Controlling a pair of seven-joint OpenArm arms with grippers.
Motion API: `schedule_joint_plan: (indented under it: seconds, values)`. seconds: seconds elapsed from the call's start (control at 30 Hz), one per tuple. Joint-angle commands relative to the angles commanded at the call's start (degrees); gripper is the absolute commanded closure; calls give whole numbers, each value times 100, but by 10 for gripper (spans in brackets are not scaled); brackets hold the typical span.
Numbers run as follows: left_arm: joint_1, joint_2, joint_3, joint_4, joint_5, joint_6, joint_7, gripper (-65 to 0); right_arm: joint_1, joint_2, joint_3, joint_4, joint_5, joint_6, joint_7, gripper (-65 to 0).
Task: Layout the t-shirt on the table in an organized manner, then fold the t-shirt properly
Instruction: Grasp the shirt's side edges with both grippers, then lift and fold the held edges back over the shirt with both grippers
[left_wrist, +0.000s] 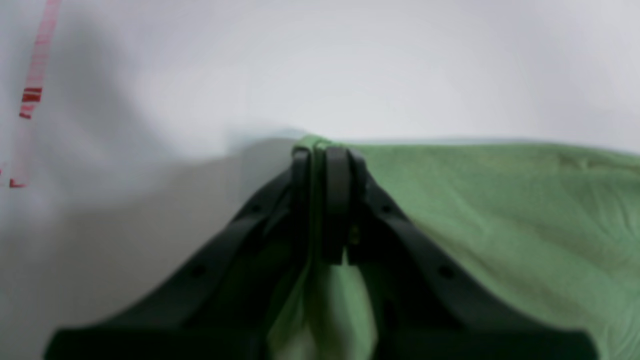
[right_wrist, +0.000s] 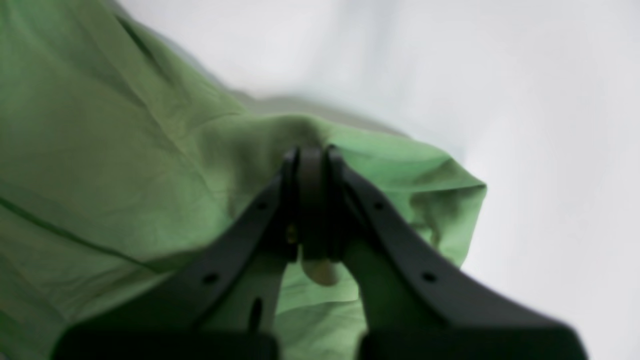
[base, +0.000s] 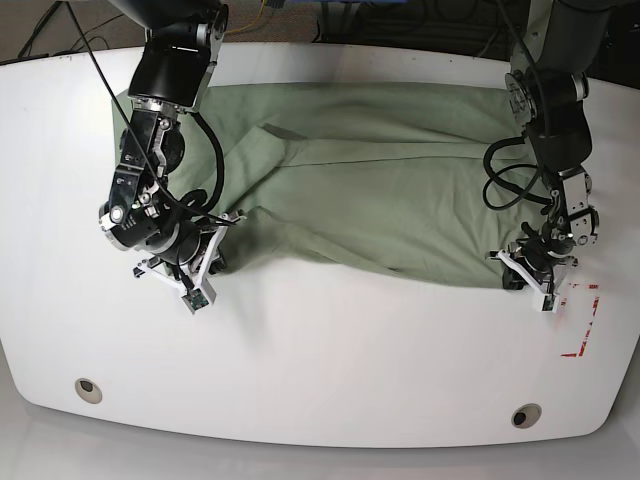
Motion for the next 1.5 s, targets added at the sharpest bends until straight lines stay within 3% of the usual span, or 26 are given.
schedule_joint_plan:
  seconds: [0.27, 0.57, 0.77, 0.9, 1.2, 1.5]
  values:
    - [466, 308, 0, 1204, 0, 0, 79, -26, 9, 88, 9, 492, 0, 0, -70, 0]
    - [941, 571, 9, 2576, 9, 0, 800, -26, -9, 105, 18, 1064, 9, 0, -580, 0]
    - [1266, 571, 26, 3270, 9, 0, 1108, -26, -255, 105, 18, 1222, 53, 0, -774, 0]
    - [1459, 571, 26, 3648, 9, 0, 1275, -26, -466, 114, 79, 1231, 448, 0, -862, 0]
    - [1996, 387, 26, 4422, 9, -9, 1398, -26, -941, 202, 853, 1248, 1644, 0, -1310, 0]
    - [2426, 211, 26, 4800, 9, -9, 1398, -26, -1495, 237, 1389, 1248, 2435, 0, -1358, 0]
